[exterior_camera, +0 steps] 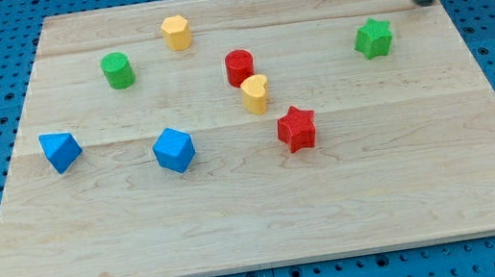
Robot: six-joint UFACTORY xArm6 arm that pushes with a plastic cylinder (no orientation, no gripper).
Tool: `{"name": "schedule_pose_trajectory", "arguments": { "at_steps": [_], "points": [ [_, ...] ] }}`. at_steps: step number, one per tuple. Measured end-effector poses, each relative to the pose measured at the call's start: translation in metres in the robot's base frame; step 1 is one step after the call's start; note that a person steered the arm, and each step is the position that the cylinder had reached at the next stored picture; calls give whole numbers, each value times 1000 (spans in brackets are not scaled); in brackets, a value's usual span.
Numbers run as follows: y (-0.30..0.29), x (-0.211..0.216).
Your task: Slide the green star to the center left
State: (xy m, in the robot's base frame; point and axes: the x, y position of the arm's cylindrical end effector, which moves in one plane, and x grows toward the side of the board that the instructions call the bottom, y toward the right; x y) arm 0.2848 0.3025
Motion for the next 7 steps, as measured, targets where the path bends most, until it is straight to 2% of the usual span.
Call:
{"name": "schedule_pose_trajectory", "arguments": {
  "at_steps": [1,3,4,5,6,7],
  "points": [
    [0,39],
    [-98,48],
    [-126,50],
    [-125,69],
    [-139,67],
    [-177,30]
  ]
}}
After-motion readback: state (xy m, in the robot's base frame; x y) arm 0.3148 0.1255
